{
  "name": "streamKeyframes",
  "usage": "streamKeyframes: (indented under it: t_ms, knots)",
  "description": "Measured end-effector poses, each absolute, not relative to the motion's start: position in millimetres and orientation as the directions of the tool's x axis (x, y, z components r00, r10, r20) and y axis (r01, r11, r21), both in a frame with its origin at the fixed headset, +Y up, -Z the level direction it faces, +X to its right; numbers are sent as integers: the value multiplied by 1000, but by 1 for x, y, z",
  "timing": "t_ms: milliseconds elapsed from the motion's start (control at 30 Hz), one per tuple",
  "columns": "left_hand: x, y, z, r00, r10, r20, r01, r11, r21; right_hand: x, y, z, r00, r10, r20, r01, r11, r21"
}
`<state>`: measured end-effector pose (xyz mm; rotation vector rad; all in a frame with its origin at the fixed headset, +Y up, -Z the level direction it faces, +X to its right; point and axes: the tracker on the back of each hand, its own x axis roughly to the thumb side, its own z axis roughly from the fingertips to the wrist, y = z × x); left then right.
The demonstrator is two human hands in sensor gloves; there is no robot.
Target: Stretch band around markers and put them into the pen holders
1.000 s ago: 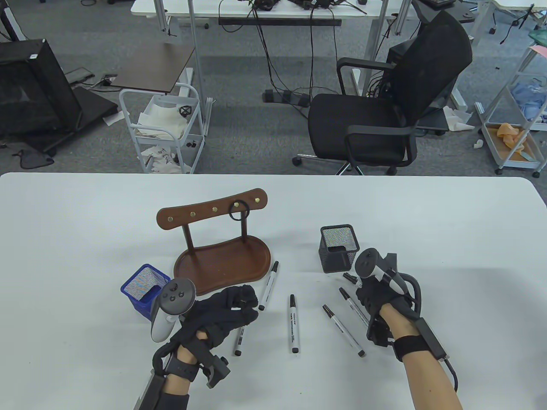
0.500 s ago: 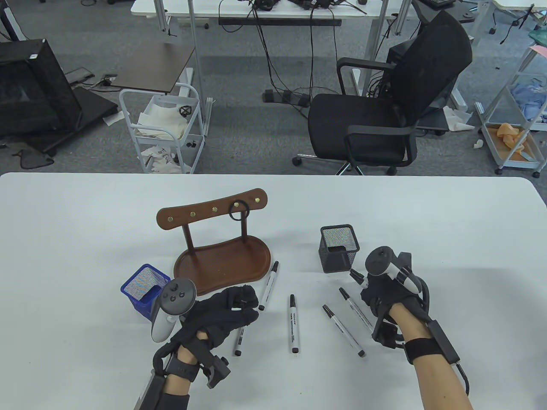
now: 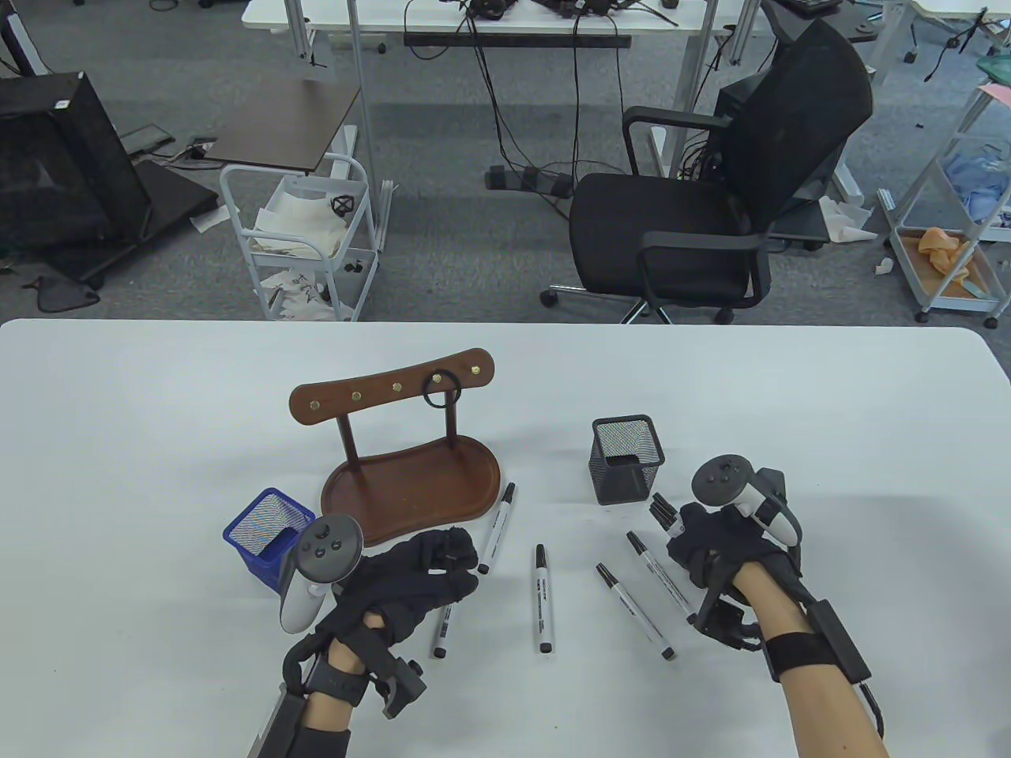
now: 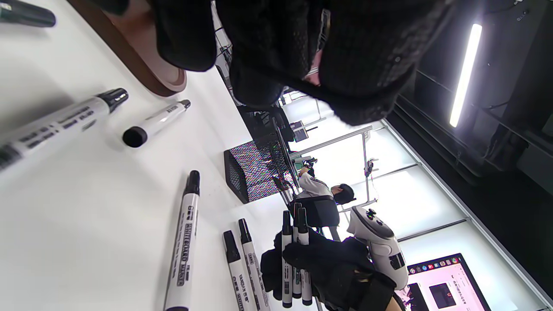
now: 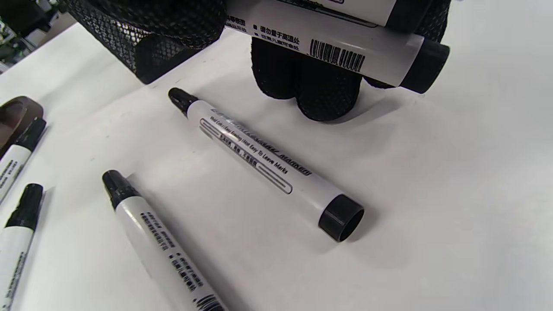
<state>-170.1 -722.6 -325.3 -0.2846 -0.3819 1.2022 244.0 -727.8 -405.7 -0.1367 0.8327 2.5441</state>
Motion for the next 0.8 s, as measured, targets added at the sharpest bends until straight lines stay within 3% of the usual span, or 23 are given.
streamKeyframes:
  t_ms: [167, 500, 800]
  knots:
    - [-171, -723, -326, 307, 943, 130, -850, 333, -407, 241, -734, -401, -873, 429, -231, -482, -688, 543]
    - [-171, -723, -326, 308, 943, 128, -850, 333, -409, 234, -744, -392, -912, 349, -214, -409, -780, 474]
    - [-171, -723, -326, 310, 942, 128, -849, 334, -409, 223, -744, -381, -916, 335, -220, -400, -782, 478]
